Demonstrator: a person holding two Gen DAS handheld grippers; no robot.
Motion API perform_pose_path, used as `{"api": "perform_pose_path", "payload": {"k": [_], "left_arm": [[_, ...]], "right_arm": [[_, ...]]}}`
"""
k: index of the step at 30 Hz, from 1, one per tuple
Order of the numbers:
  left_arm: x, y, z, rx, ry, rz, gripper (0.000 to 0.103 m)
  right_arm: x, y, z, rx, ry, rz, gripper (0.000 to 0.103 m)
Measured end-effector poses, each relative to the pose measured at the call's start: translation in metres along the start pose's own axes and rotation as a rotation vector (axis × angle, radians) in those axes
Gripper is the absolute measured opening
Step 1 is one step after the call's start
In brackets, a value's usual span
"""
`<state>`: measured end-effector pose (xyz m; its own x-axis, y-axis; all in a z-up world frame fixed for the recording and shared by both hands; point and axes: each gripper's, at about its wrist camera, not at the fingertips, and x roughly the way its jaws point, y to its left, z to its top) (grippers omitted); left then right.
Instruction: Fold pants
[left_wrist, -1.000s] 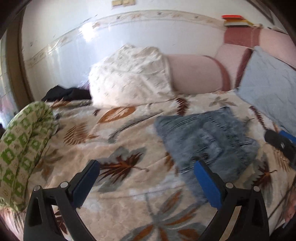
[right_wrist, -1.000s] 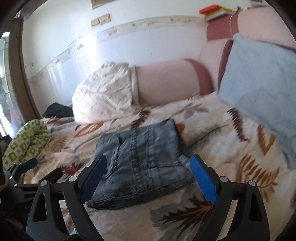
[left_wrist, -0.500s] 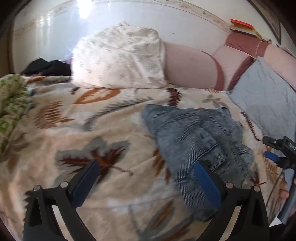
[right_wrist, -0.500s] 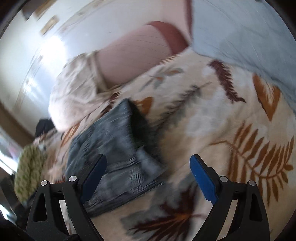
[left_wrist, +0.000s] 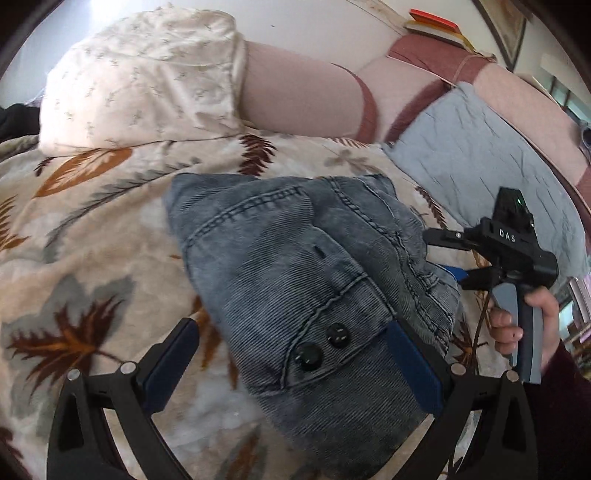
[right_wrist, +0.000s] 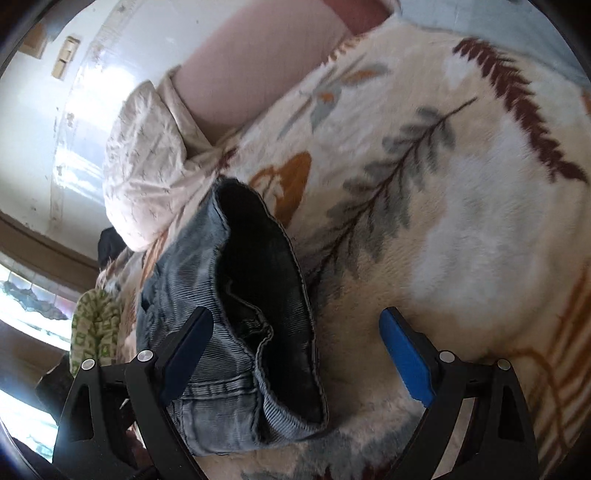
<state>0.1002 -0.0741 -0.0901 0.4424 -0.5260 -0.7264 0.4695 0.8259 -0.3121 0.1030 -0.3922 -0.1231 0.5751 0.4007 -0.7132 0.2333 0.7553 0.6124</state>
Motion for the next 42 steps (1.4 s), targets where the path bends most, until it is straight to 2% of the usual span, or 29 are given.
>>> {"api": "perform_pose_path", "payload": {"k": [2,8,10,12,15,20,22,24,26,29,34,42], "left_arm": [[0.007,0.0,0.002,0.004,0.013,-0.013,0.103],[0.018,0.01,0.005,-0.072,0.04,-0.086,0.103],[0.019,0.013,0.006,-0.098,0.042,-0.104,0.103],[0.02,0.016,0.007,-0.123,0.041,-0.121,0.103],[0.024,0.016,0.009,-0.141,0.041,-0.126,0.103],[0.027,0.015,0.012,-0.137,0.041,-0.123,0.103],[0.025,0.016,0.012,-0.138,0.034,-0.129,0.102],[0.022,0.016,0.013,-0.138,0.024,-0.124,0.093],[0.019,0.015,0.016,-0.126,0.006,-0.119,0.081],[0.012,0.015,0.019,-0.119,-0.017,-0.122,0.072],[0.002,0.022,0.026,-0.133,-0.041,-0.116,0.067],[-0.046,0.052,0.047,-0.164,-0.17,-0.056,0.067]], "right_arm": [[0.003,0.002,0.003,-0.019,0.013,0.014,0.094],[0.01,0.002,0.007,-0.014,0.065,0.087,0.095],[0.018,0.006,0.006,-0.012,0.117,0.15,0.095],[0.026,0.012,0.004,-0.037,0.152,0.159,0.095],[0.036,0.021,0.003,-0.058,0.192,0.221,0.096],[0.046,0.036,-0.004,-0.085,0.201,0.257,0.095],[0.047,0.039,-0.006,-0.086,0.2,0.267,0.089],[0.046,0.04,-0.007,-0.08,0.197,0.258,0.086],[0.044,0.043,-0.007,-0.089,0.194,0.256,0.071],[0.041,0.048,-0.009,-0.108,0.181,0.241,0.059],[0.033,0.068,-0.012,-0.149,0.148,0.238,0.047],[0.03,0.115,-0.02,-0.194,0.077,0.316,0.046]]}}
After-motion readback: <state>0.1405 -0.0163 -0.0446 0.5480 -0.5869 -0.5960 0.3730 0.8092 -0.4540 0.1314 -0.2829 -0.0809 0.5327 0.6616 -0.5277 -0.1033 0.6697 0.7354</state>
